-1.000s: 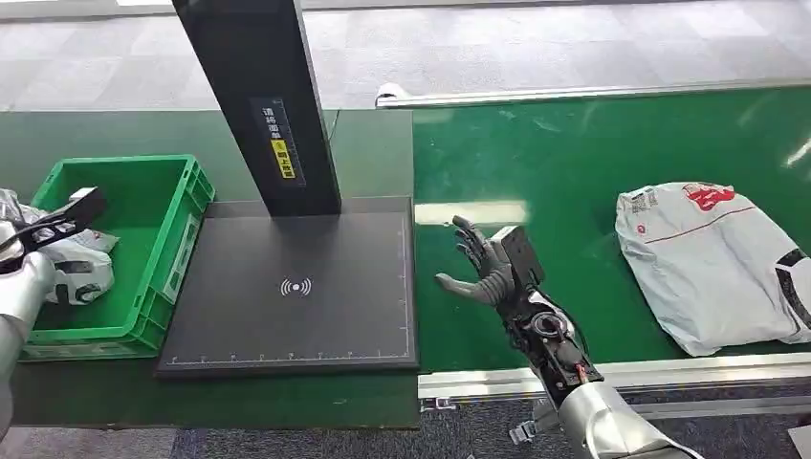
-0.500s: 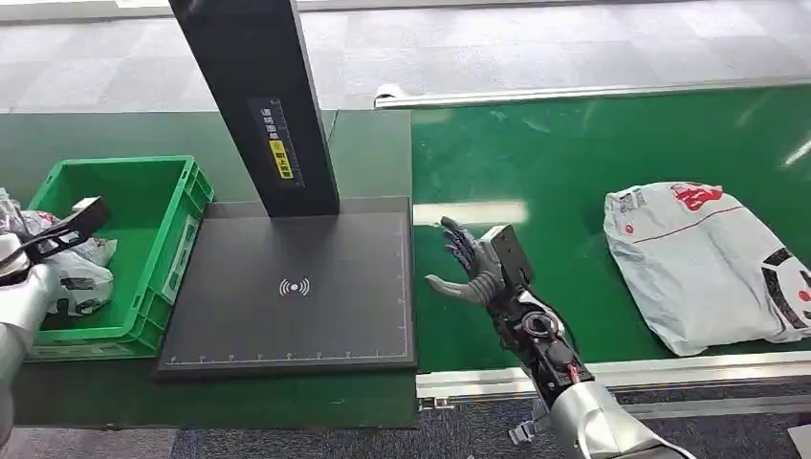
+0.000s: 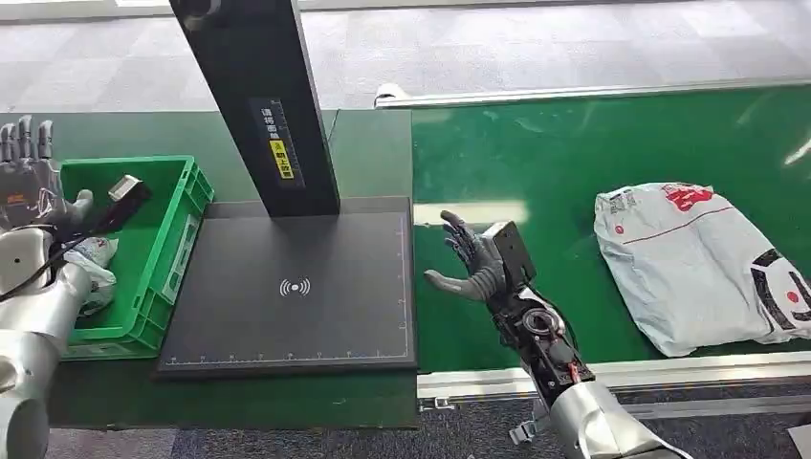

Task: Moved the parcel from conveyor to table for the left to box.

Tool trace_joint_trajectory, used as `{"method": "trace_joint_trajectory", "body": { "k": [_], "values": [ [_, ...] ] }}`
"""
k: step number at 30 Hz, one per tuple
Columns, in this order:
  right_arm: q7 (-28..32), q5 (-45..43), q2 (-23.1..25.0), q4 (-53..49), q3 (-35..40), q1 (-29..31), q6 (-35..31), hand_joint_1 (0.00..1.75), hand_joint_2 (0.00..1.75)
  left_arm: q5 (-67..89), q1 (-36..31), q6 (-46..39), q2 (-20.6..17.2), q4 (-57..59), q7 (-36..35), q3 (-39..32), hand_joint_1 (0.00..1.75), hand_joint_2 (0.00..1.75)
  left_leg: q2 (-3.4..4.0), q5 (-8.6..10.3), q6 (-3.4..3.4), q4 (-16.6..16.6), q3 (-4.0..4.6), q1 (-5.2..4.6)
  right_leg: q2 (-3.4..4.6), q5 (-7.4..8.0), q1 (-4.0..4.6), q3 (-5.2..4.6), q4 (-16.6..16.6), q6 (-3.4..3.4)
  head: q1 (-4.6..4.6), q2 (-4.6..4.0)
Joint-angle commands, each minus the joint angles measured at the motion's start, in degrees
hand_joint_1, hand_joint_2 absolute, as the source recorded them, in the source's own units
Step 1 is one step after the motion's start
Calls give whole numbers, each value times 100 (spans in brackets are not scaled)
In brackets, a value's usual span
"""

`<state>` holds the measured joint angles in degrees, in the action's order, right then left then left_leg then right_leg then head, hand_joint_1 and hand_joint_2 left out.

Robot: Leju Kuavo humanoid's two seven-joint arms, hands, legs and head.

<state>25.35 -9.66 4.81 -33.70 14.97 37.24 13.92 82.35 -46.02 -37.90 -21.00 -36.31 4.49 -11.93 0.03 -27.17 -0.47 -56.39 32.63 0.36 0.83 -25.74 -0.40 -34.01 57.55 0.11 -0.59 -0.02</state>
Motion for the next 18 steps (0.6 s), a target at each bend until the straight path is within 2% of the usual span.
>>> {"method": "trace_joint_trajectory", "body": {
  "k": [1, 3, 4, 5, 6, 7, 10, 11, 12, 14, 18],
  "values": [
    [70, -79, -70, 142, 39, 139, -13, 0, 175, -196, 446, -210, 816, -1552, 1027, -623, 0, 175, -14, 2, 1, 4, -3, -1, -18, -3, 0, 9, -4, 0, 0, 0],
    [97, -113, -105, 105, 26, 126, -31, 0, 175, -1051, 367, -210, 1213, -1474, 2107, -1057, 0, 175, -20, 3, 1, 4, -4, 0, -24, -3, 0, 11, -5, 2, 0, 0],
    [109, -124, -119, 85, 22, 115, -31, 0, 175, -1288, 343, -210, 1311, -1389, 2414, -1138, 0, 175, -24, 3, 2, 6, -8, 0, -30, -4, 1, 19, -8, 2, 0, 0],
    [125, -138, -146, 51, 10, 98, -34, 0, 175, -2259, 269, -163, 1499, -1006, 2891, -1058, 0, 175, -23, 4, 2, 5, -4, -2, -27, -3, -1, 12, -5, 2, -2, 0],
    [144, -159, -182, -12, -1, 58, -16, 0, 175, -3227, 419, 38, 1591, -1058, 3142, -665, 0, 175, -40, 7, 3, 9, -11, -4, -46, -6, -3, 25, -10, 3, 0, 0],
    [130, -165, -201, -37, -2, 46, -4, 0, 175, -3437, 595, -105, 1568, -1243, 2901, -252, 0, 175, -45, 9, 3, 14, -13, -8, -50, -7, -7, 28, -11, 4, 0, 0],
    [125, -166, -199, -46, -3, 39, -8, 0, 175, -3603, 681, -210, 1477, -1324, 2714, 60, 0, 175, -29, 3, 2, 8, -9, -8, -32, -4, -6, 21, -9, 3, 0, 0],
    [166, -182, -219, -81, -10, 27, 10, 0, 175, -4819, 921, 661, 1617, -1716, 2991, 179, 0, 175, -30, 2, 2, 11, -14, -9, -35, -5, -7, 26, -12, 3, 0, 0],
    [195, -200, -241, -116, -19, 14, 42, 0, 175, -5317, 1141, 1110, 1740, -2014, 3053, 302, 0, 175, -23, 0, 1, 5, -7, -5, -28, -4, -3, 19, -8, 2, 0, 0],
    [181, -211, -267, -156, -27, 8, 61, 0, 175, -5514, 1414, 1109, 1853, -2334, 2957, 580, 0, 175, -35, 3, 2, 13, -15, -9, -41, -7, -7, 27, -14, 3, -2, 0],
    [175, -211, -262, -160, -26, 7, 55, 0, 175, -5550, 1399, 1107, 1790, -2336, 2922, 620, 0, 175, -25, -2, 1, 6, -13, -5, -32, -6, -4, 24, -11, 2, 0, 0]
  ]
}}
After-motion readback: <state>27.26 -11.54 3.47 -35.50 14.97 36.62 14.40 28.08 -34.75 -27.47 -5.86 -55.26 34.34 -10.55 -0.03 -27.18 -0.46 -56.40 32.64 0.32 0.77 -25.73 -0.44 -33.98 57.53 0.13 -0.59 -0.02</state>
